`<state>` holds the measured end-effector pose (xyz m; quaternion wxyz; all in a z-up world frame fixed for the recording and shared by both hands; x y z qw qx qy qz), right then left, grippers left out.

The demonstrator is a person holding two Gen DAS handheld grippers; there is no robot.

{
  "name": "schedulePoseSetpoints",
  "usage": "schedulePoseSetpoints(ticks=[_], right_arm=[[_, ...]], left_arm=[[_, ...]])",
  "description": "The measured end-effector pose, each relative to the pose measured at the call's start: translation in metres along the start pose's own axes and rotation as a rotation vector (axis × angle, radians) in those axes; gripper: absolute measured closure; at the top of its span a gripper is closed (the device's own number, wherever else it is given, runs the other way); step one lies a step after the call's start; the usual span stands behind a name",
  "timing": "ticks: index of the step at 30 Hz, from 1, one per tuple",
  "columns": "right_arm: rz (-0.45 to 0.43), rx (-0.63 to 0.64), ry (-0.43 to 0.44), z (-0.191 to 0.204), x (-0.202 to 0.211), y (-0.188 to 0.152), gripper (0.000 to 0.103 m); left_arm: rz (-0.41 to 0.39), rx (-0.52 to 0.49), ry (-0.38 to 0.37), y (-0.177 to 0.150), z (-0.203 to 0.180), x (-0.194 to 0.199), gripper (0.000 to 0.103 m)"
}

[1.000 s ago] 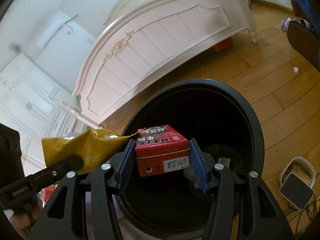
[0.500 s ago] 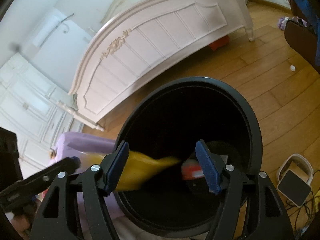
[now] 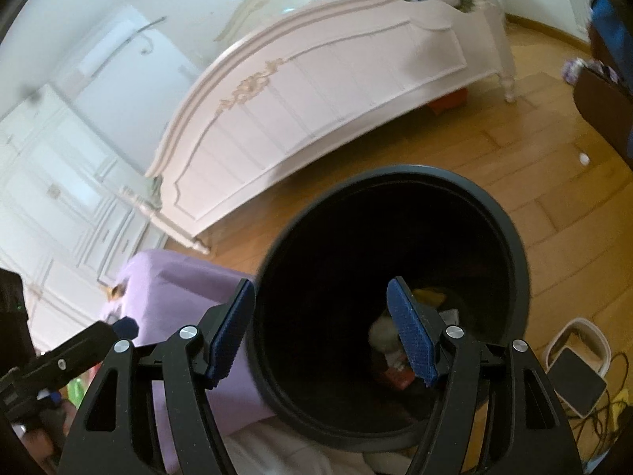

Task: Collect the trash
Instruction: 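Open both tools to drop the yellow bag and red box into the bin, then grasp the green probiotic drink sachet with left tool while right tool grasps red milk box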

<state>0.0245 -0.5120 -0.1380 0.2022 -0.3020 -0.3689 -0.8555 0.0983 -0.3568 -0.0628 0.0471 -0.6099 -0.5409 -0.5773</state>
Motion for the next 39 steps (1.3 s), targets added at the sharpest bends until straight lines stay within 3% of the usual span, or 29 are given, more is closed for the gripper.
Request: schedulePoseSetpoints(ticks=[4,6,9,15,20,23,29,39], right_arm=[[0.004,0.07,0.029,0.034,0.003,-0.003,0.033],[0.002,0.103,0.045,0.053,0.003,-0.005,0.025],[0.009,0.164,0.065,0.084,0.004,-0.009,0.025],[0.06,0.321,0.118,0.152,-0.003,-0.028,0.025],[0.126,0.433,0.166,0.201,-0.016,-0.05,0.025],[0.177,0.505,0.19,0.23,-0.026,-0.066,0.025],[0.274,0.632,0.186,0.269,-0.046,-0.097,0.025],[0.358,0.74,0.133,0.29,-0.069,-0.122,0.025]], left_arm=[[-0.058,0.031,0.052,-0.014,0.02,0.038,0.035],[-0.086,0.047,0.076,-0.019,0.029,0.055,0.035],[-0.133,0.078,0.129,-0.032,0.048,0.087,0.035],[-0.218,0.12,0.316,-0.07,0.089,0.148,0.029],[-0.212,0.187,0.453,-0.105,0.136,0.179,0.029],[-0.181,0.231,0.457,-0.121,0.157,0.183,0.029],[-0.193,0.166,0.479,-0.134,0.154,0.186,0.029],[-0.184,0.122,0.556,-0.151,0.156,0.193,0.029]])
Point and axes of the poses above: each gripper's, at about its wrist camera, not at the fingertips, and x roughly against the way its jaws point, z to its left, y to its top, the point moved 4 cm from there along -x, roughly the way its jaws point, and after that the axes turned 3 degrees about z, right-handed, at the moved point
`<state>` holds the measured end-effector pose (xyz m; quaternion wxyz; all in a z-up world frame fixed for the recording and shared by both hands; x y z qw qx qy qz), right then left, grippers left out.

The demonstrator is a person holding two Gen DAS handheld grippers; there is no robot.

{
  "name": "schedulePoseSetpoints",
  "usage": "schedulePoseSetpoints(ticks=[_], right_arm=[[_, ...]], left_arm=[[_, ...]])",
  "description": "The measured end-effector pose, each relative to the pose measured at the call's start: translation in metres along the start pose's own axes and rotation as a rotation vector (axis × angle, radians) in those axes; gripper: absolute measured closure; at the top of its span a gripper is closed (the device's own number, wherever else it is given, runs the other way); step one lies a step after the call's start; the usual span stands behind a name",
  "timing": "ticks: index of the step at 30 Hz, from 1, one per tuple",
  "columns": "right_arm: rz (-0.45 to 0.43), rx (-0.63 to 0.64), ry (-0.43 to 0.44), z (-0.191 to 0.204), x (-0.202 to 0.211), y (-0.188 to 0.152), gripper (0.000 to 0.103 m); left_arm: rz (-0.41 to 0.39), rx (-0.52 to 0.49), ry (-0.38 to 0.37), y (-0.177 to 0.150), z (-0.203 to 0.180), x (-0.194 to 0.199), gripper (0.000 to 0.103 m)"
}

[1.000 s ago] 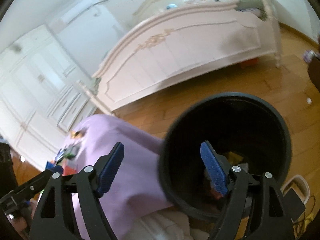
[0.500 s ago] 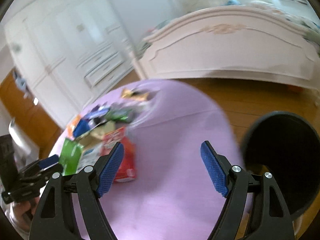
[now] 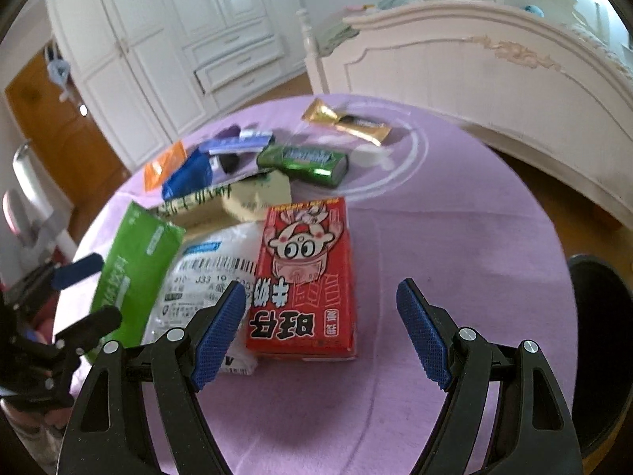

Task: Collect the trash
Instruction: 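Grasp the green probiotic drink sachet with left tool while right tool grasps red milk box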

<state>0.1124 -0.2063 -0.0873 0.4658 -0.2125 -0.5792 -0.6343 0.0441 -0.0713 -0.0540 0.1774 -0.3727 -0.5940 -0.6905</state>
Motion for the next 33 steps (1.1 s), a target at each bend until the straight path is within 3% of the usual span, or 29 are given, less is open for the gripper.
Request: schedulePoseSetpoints(ticks=[5,9,15,18,21,26,29,33], right_arm=[[0.023,-0.007,-0.008,-0.004,-0.009,0.002,0.037],[0.03,-0.002,0.003,-0.004,-0.011,0.003,0.047],[0.023,-0.025,0.023,-0.008,-0.009,0.001,0.047],[0.019,-0.037,0.035,-0.009,-0.008,0.001,0.047],[0.016,-0.035,0.041,-0.009,-0.007,0.002,0.047],[-0.013,-0.044,0.057,-0.012,-0.001,0.002,0.048],[-0.047,-0.066,0.084,-0.017,0.007,0.001,0.048],[-0.106,-0.088,0.118,-0.024,0.022,0.0,0.048]], left_arm=[[0.022,-0.065,0.091,0.003,0.004,-0.007,0.029],[0.022,-0.093,0.105,0.009,0.007,-0.012,0.029],[0.036,-0.175,0.079,0.003,-0.019,-0.009,0.029],[0.067,-0.263,0.167,-0.004,-0.032,-0.015,0.029],[0.085,-0.269,0.186,-0.006,-0.031,-0.018,0.031],[0.05,-0.237,0.213,-0.003,-0.022,-0.009,0.071],[0.03,-0.166,0.154,0.0,-0.012,-0.002,0.078],[-0.027,-0.06,0.086,0.01,0.005,0.015,0.079]])
Point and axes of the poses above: each gripper's, at about its wrist camera, not at the fingertips, and x roughly against the way its jaws point, z to its left, y to its top, the point moved 4 cm from there along -x, roughly the way its jaws point, and after that the axes turned 3 degrees about z, right-handed, at the moved point
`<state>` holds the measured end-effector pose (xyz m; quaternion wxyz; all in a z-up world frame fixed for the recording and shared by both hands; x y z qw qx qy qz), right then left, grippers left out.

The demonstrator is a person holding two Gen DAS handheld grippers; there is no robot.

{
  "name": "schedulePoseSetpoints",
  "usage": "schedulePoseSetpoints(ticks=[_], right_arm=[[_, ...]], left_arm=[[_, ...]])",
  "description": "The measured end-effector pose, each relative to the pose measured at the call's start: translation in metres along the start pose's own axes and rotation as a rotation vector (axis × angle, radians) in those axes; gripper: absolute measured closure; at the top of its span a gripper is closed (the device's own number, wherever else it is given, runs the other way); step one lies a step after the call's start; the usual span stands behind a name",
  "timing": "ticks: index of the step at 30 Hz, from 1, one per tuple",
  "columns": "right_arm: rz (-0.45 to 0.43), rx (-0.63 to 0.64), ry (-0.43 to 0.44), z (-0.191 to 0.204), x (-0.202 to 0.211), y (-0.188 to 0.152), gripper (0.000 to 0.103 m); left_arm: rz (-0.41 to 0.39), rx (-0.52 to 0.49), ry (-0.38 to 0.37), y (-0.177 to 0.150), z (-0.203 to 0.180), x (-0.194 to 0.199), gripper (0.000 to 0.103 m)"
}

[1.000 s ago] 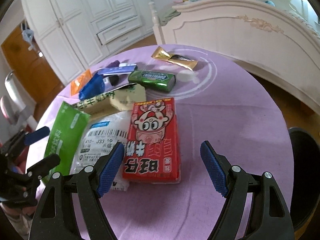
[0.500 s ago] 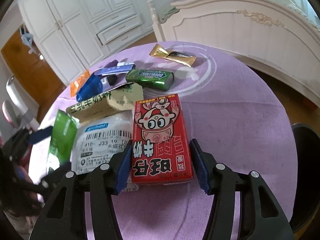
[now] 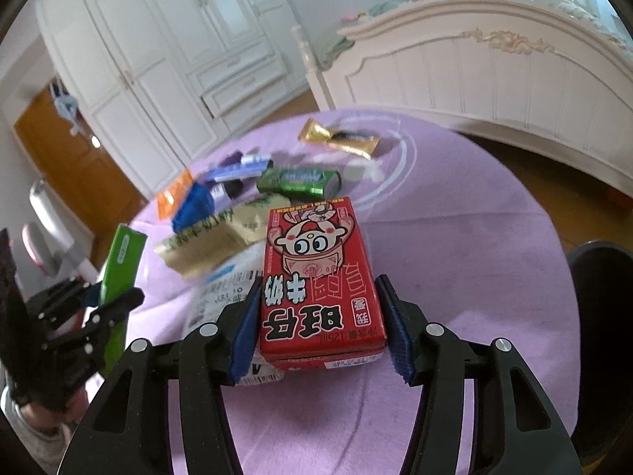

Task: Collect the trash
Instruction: 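Grasp the green probiotic drink sachet with left tool while right tool grasps red milk box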

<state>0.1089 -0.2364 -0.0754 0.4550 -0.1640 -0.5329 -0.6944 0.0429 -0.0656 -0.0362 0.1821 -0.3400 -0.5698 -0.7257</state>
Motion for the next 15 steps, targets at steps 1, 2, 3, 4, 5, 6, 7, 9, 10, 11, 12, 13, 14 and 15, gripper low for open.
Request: schedulePoseSetpoints(ticks=[1,2,3,4,5,6,7,9,10,11,12,13,14,15], right_arm=[[-0.011,-0.009,0.01,-0.002,0.004,0.0,0.048],[-0.02,-0.02,0.025,-0.005,0.007,0.0,0.049],[-0.027,-0.038,0.046,-0.009,0.01,0.0,0.049],[-0.028,-0.051,0.054,-0.012,0.012,0.0,0.049],[-0.029,-0.059,0.052,-0.016,0.013,-0.001,0.049],[-0.03,-0.07,0.053,-0.019,0.015,-0.001,0.049],[-0.032,-0.076,0.053,-0.022,0.016,-0.001,0.049],[-0.018,-0.061,-0.004,-0.026,0.017,-0.002,0.049],[-0.009,-0.045,-0.035,-0.027,0.017,-0.003,0.049],[0.002,-0.031,-0.056,-0.028,0.017,-0.004,0.049],[0.01,-0.024,-0.06,-0.029,0.016,-0.006,0.049],[0.008,-0.023,-0.051,-0.029,0.017,-0.006,0.05],[0.005,-0.018,-0.046,-0.029,0.018,-0.006,0.05],[-0.008,-0.009,-0.045,-0.029,0.021,-0.006,0.05]], left_arm=[[-0.009,0.011,-0.01,0.003,0.002,0.002,0.079],[-0.026,0.032,-0.032,0.007,0.005,0.009,0.079],[-0.038,0.048,-0.046,0.011,0.007,0.012,0.079],[-0.052,0.073,-0.067,0.016,0.01,0.017,0.079],[-0.058,0.088,-0.084,0.021,0.013,0.018,0.079],[-0.063,0.103,-0.101,0.025,0.014,0.018,0.079],[-0.068,0.117,-0.114,0.029,0.015,0.019,0.079],[-0.069,0.14,-0.138,0.036,0.016,0.019,0.079],[-0.068,0.147,-0.148,0.038,0.015,0.018,0.079],[-0.067,0.149,-0.155,0.04,0.014,0.017,0.079],[-0.064,0.145,-0.162,0.043,0.01,0.016,0.079],[-0.062,0.142,-0.164,0.044,0.008,0.015,0.079],[-0.061,0.138,-0.17,0.046,0.005,0.014,0.079],[-0.06,0.134,-0.178,0.047,0.0,0.014,0.079]])
Point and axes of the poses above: each gripper's, at about its wrist camera, not at the fingertips, and x roughly against the way its jaws point, z to its left, y to its top, the point moved 4 cm from there along -x, roughly the way its jaws point, and after that the axes turned 3 degrees about z, right-handed, at the moved point
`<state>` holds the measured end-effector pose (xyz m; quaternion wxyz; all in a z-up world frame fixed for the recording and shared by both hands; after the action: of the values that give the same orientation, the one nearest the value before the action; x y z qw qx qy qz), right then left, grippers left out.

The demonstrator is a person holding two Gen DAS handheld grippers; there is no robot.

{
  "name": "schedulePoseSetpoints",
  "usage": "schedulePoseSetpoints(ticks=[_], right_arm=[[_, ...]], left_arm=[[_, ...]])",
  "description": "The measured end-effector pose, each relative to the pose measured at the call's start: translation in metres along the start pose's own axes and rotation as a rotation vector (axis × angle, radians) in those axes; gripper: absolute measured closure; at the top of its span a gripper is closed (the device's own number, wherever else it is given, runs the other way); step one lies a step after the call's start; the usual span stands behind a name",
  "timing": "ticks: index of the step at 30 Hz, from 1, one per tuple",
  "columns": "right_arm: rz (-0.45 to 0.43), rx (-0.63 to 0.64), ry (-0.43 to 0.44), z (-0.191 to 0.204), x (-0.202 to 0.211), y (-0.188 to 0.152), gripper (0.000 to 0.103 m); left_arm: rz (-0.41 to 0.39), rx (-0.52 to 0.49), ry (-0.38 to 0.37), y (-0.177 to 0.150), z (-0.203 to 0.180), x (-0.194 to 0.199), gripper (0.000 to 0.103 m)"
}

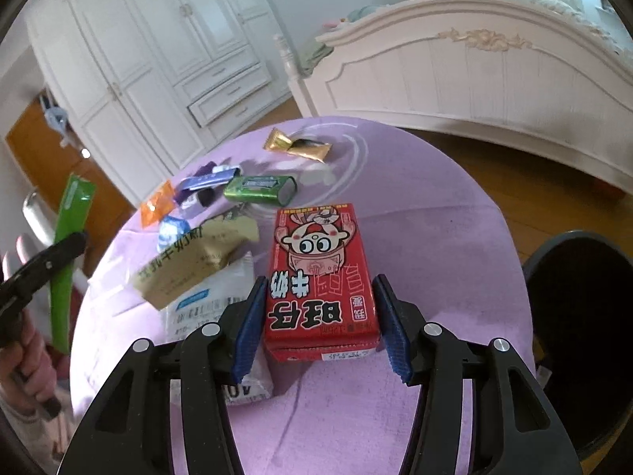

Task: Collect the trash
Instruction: 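Grasp the green probiotic drink sachet with left tool while right tool grasps red milk box, then carry the green sachet and red milk box over the black bin with both tools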

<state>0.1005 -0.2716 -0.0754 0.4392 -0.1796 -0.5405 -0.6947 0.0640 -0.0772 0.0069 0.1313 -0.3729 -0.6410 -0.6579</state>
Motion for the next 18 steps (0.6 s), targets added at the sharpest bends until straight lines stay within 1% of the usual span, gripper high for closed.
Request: schedulePoseSetpoints(ticks=[2,4,6,8,10,11,13,18], right_arm=[[-0.037,-0.006,0.013,-0.003,0.008,0.001,0.051],[-0.069,-0.036,0.052,-0.009,0.015,0.004,0.051],[-0.123,-0.1,0.121,-0.021,0.03,0.006,0.051],[-0.173,-0.163,0.155,-0.037,0.045,0.007,0.051],[-0.214,-0.216,0.168,-0.053,0.058,0.007,0.051],[-0.234,-0.244,0.164,-0.062,0.066,0.006,0.051],[-0.27,-0.288,0.129,-0.083,0.08,0.001,0.051],[-0.322,-0.39,0.031,-0.132,0.108,-0.019,0.051]], left_arm=[[0.0,-0.01,-0.022,0.005,-0.009,-0.003,0.079],[-0.003,-0.015,-0.059,0.009,-0.02,-0.006,0.079],[-0.007,-0.009,-0.102,0.015,-0.027,-0.009,0.079],[-0.006,0.0,-0.149,0.024,-0.036,-0.016,0.079],[-0.005,-0.001,-0.175,0.029,-0.044,-0.023,0.079],[-0.005,-0.008,-0.19,0.033,-0.052,-0.029,0.079],[-0.005,-0.021,-0.217,0.04,-0.066,-0.036,0.079],[-0.004,-0.074,-0.315,0.053,-0.121,-0.067,0.078]])
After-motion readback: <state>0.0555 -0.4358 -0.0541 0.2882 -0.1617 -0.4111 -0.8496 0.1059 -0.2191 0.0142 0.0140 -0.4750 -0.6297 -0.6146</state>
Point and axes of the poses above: each gripper's, at about its wrist camera, not at the fingertips, and x roughly against the way its jaws point, z to its left, y to its top, the point moved 4 cm from there along -x, roughly the way its jaws point, and after that the axes turned 3 degrees about z, right-handed, at the moved point
